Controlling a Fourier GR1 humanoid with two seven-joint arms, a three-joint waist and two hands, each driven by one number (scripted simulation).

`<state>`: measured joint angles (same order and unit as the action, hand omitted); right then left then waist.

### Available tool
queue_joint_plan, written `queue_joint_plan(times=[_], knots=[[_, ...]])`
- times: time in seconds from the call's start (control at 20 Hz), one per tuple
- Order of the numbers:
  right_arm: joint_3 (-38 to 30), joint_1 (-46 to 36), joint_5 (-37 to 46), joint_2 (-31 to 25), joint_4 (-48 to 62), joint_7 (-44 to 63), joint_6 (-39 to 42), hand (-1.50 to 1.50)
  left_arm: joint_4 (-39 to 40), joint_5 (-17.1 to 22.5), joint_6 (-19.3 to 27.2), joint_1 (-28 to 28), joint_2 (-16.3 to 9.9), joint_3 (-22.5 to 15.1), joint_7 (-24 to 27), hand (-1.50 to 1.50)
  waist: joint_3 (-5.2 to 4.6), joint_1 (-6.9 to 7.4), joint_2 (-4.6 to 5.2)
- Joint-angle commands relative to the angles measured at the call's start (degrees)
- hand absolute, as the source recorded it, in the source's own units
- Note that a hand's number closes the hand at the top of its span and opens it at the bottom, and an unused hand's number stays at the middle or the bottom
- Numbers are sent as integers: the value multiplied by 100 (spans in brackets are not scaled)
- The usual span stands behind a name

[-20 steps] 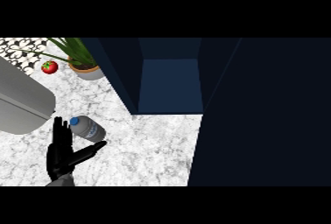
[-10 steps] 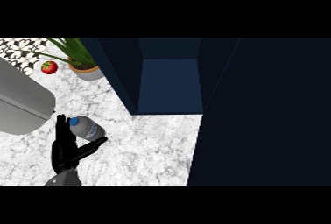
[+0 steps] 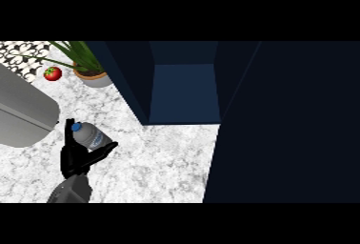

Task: Pick up the bottled water, place it into the cabinet and close the cabinet

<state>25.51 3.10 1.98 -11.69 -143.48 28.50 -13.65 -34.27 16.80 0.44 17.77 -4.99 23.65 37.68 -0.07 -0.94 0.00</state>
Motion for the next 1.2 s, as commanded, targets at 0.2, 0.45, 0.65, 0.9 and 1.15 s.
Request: queue_joint_plan(times=[0.2,0.45,0.65,0.9,1.15], knots=[[-229,364,-45,-192,-1012,409,60,-150,643,326,-907,440,-185,64,-65,150,0,3,-1],[-138,921,10,-257,-946,-248,216,-150,905,-41,-388,682,-6,-179,631,150,4,-20,0],[-1196,667,-863,-434,-541,-548,543,-150,950,-375,276,919,-88,-319,992,150,9,-16,17],[-1029,799,-496,-411,-960,-160,404,-150,865,-876,-690,691,159,-1074,1201,150,6,-64,-25],[-1526,943,-731,-332,-412,-822,606,-150,891,-1118,-1235,924,399,-1460,1434,150,9,-15,-1]])
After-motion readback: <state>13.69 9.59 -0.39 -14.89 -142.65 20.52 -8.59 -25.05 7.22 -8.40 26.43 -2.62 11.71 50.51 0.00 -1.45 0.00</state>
